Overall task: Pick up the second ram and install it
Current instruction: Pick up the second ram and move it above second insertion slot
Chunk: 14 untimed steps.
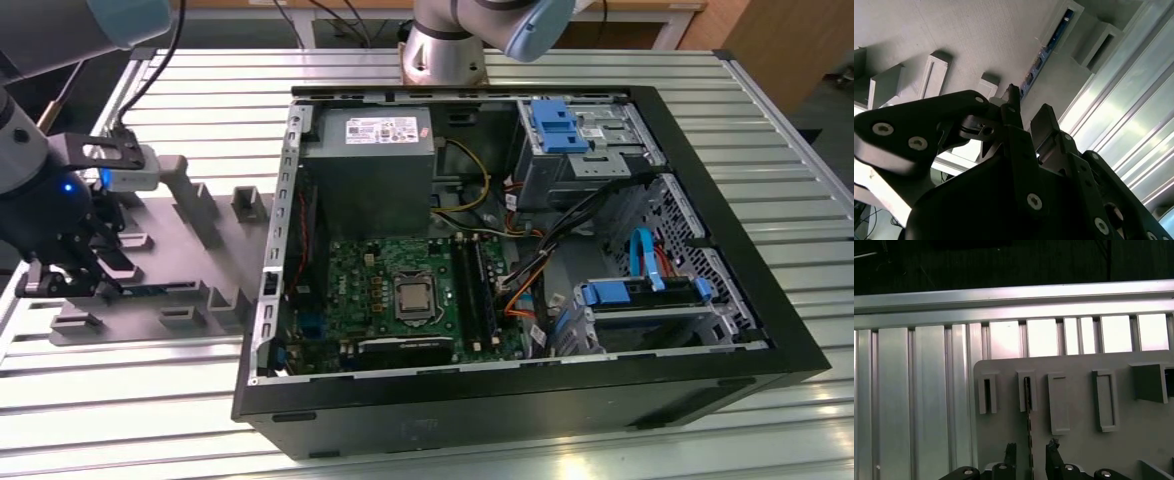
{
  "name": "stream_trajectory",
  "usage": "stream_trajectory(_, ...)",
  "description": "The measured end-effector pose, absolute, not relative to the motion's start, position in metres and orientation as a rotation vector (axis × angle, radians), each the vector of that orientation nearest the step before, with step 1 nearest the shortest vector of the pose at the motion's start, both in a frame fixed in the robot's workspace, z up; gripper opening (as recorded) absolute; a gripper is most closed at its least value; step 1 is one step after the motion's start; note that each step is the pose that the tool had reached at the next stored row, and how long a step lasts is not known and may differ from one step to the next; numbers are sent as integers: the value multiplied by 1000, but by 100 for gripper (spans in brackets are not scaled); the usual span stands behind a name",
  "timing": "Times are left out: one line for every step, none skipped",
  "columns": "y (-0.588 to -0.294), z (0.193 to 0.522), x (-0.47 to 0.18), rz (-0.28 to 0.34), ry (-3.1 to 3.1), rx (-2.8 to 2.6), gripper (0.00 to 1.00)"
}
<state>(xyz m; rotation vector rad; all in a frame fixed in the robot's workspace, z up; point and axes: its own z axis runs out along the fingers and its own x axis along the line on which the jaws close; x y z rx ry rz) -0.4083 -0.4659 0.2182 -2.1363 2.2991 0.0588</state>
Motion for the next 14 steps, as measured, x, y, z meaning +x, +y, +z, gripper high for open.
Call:
stream_trajectory(-466, 216, -408, 60, 2299, -2137, 36)
stream_trajectory(-466, 214, -408, 60, 2300, -2137, 36)
stream_trajectory(-466, 213, -408, 60, 2300, -2137, 36)
stream_trajectory(-466, 211, -408, 60, 2300, -2137, 36)
stream_trajectory(-466, 209, -408, 60, 2300, -2137, 36)
stream_trajectory(-466, 207, -408, 60, 2300, -2137, 36)
stream_trajectory(-467, 206, -408, 60, 2300, -2137, 36)
stream_trajectory(-467, 205, -409, 60, 2300, -2137, 35)
stream_trajectory(-467, 204, -409, 60, 2300, -2137, 35)
stream_trajectory(-467, 203, -409, 60, 2300, -2137, 29)
stream_trajectory(-467, 202, -409, 60, 2300, -2137, 29)
stream_trajectory(-467, 201, -410, 60, 2300, -2137, 22)
stream_trajectory(-467, 201, -410, 60, 2300, -2137, 22)
stream_trajectory(-467, 200, -410, 60, 2300, -2137, 22)
